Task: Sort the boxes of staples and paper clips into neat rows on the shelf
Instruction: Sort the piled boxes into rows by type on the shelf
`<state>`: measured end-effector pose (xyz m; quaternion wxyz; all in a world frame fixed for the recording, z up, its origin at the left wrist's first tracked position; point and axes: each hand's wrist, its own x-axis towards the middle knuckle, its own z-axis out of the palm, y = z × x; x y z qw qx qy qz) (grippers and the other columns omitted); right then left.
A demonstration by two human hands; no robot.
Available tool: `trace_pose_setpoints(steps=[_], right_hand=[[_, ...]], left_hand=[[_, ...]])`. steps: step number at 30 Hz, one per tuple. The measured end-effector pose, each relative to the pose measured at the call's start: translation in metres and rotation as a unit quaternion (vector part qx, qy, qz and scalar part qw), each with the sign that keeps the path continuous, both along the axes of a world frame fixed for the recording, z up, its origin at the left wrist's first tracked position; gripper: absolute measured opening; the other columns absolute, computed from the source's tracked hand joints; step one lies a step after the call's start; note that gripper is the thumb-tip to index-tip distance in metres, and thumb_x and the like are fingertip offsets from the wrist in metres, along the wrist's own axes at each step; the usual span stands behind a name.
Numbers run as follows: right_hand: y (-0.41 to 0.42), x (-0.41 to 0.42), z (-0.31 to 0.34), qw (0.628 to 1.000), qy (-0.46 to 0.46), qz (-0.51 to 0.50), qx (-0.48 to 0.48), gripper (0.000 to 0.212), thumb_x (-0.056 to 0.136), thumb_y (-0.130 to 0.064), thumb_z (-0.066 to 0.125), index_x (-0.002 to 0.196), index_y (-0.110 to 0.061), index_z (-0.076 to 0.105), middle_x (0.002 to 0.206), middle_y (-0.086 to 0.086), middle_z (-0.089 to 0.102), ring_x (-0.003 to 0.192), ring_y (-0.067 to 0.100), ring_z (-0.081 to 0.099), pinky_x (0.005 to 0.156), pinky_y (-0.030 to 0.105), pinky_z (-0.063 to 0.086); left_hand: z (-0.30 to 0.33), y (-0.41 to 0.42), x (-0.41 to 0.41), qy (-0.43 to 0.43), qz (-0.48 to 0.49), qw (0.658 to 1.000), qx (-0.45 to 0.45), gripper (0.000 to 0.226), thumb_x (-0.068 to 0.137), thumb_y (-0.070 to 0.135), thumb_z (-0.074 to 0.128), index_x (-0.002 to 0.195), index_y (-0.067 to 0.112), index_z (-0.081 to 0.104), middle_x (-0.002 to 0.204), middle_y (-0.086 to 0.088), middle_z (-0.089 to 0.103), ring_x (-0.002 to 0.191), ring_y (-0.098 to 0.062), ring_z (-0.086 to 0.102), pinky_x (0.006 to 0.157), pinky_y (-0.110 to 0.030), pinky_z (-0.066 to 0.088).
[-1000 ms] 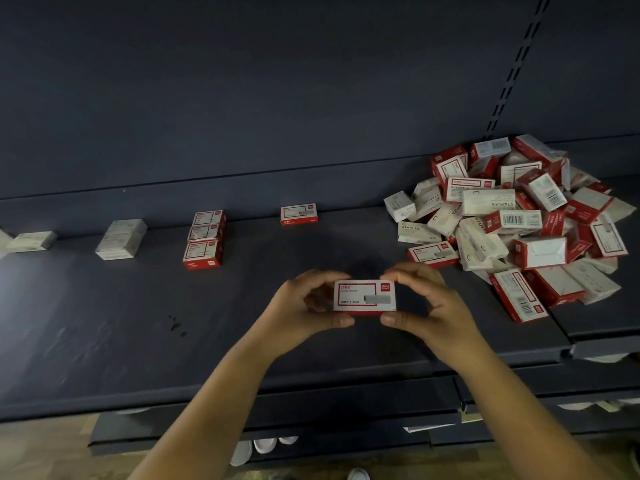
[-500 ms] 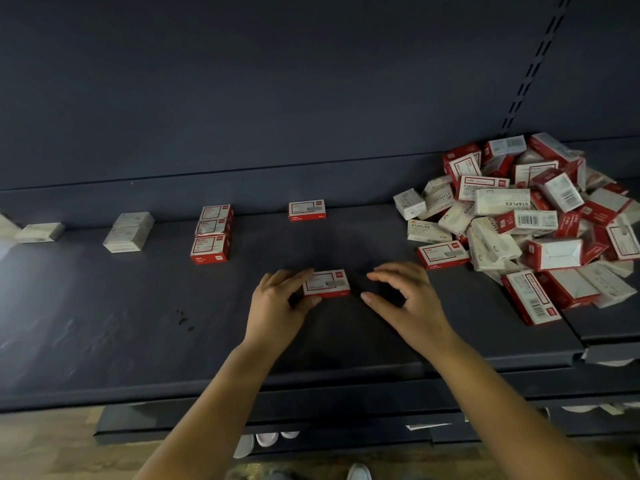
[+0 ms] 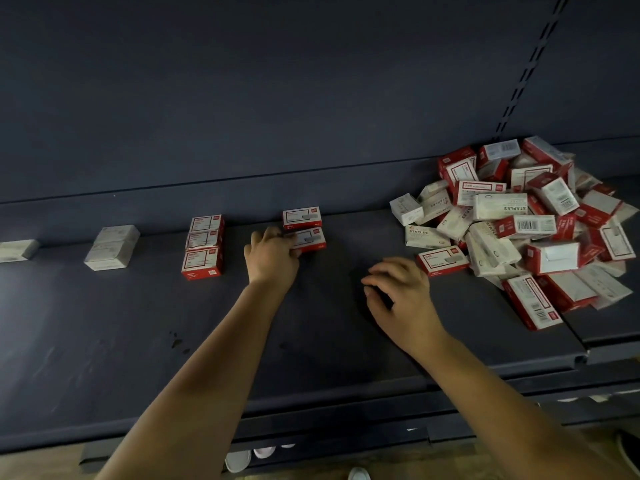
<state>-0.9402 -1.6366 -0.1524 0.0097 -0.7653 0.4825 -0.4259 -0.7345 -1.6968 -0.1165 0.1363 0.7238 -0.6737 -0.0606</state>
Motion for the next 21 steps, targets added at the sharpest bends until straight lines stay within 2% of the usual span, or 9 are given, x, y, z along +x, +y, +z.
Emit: trace_pose_setpoints(steps=[6, 14, 21], right_hand=[[-0.002, 0.001, 0.000, 1.000, 0.012, -0.007, -0.027, 0.021, 0.080, -0.020, 0.054, 0.081, -0.011, 0.073, 0.092, 0.003, 0.067, 0.105, 0.020, 0.050, 0.086, 0.041, 0.040], [-0.002, 0.001, -0.003, 1.000, 0.004, -0.012, -0.018, 0.022, 0.079, -0.021, 0.053, 0.081, -0.011, 0.073, 0.091, 0.003, 0.067, 0.105, 0.019, 0.049, 0.084, 0.043, 0.042], [-0.005, -0.003, -0.008, 1.000, -0.002, -0.007, -0.004, 0.021, 0.078, -0.021, 0.055, 0.080, -0.011, 0.073, 0.090, 0.003, 0.067, 0.102, 0.019, 0.050, 0.077, 0.050, 0.048]], left_hand=[[0.001, -0.015, 0.002, 0.016, -0.006, 1.000, 0.005, 0.035, 0.094, 0.023, 0.050, 0.128, 0.021, 0.055, 0.135, -0.005, 0.043, 0.127, -0.028, 0.030, 0.105, -0.037, 0.025], [-0.007, -0.024, 0.012, 0.084, -0.028, 0.996, -0.016, 0.031, 0.090, 0.018, 0.058, 0.121, 0.015, 0.062, 0.131, -0.008, 0.051, 0.125, -0.030, 0.036, 0.108, -0.039, 0.027], [-0.013, -0.025, 0.013, 0.075, -0.040, 0.995, -0.054, 0.030, 0.090, 0.015, 0.058, 0.119, 0.015, 0.064, 0.130, -0.006, 0.054, 0.125, -0.030, 0.037, 0.107, -0.037, 0.027]])
